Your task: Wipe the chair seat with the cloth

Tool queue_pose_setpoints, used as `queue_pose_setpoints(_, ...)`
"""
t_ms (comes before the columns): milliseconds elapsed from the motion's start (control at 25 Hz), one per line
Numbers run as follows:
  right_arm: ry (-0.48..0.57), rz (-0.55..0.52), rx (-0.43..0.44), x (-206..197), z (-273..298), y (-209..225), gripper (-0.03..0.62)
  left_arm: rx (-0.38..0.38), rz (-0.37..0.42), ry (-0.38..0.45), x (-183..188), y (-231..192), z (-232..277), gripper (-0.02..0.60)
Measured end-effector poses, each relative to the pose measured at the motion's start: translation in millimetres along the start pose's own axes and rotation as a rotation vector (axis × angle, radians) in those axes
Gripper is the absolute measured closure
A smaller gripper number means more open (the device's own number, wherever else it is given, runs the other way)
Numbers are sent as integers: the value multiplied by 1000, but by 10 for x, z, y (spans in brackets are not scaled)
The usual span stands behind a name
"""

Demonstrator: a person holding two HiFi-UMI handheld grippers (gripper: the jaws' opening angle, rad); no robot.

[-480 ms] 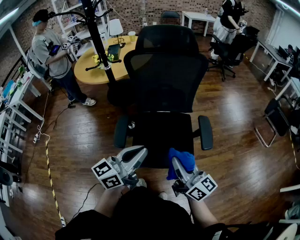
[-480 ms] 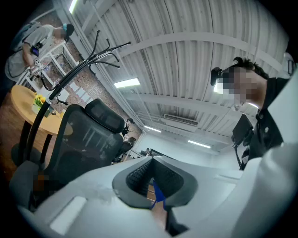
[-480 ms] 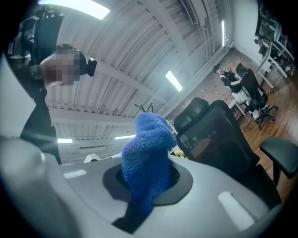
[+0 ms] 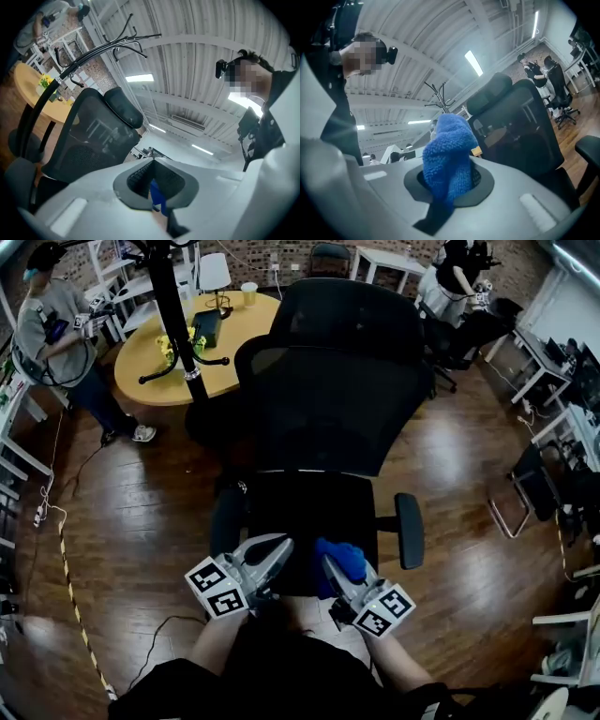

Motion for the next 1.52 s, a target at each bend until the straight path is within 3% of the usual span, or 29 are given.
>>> queue_pose_setpoints(200, -100, -16, -100, -20, 584, 549, 559, -5, -87, -27, 104, -578, 72, 591)
queue_pose_setpoints(320, -191, -10, -158, -219, 898, 996, 559, 40, -158, -43, 45, -846, 70, 591)
queue_pose_setpoints(480, -325, 42, -178, -781, 1420, 1641, 559, 132, -239, -29, -140, -1125, 84, 591)
queue_pose_setpoints(600, -417, 77, -186, -1371, 1729, 2091, 559, 160, -286, 4, -447, -1146, 58, 591)
queue_pose_setpoints(760, -520, 119, -150, -2066, 2280, 2459, 559, 245, -343, 60, -791, -1244, -58, 591)
queue_pose_setpoints(960, -576, 69, -191, -2442, 2850, 2887, 559, 261, -388, 108, -928, -1363, -106, 591)
queue_pose_setpoints(1320, -702, -7, -242, -2715, 2967, 2989, 559, 328, -387, 102, -1047, -1451, -294, 591)
queue_pose_setpoints(1520, -705, 21, -375, -2601, 2541, 3443, 559, 311, -377, 63, -1010, -1435, -199, 591)
Point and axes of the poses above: the fingertips, and each gripper's own axes: z forward along the fingers, y to its right, x out of its top, the point moved 2 cm from there along -z, backward along the fingers, and after that the axes turned 6 degrees about -y, right-handed, at the moved point
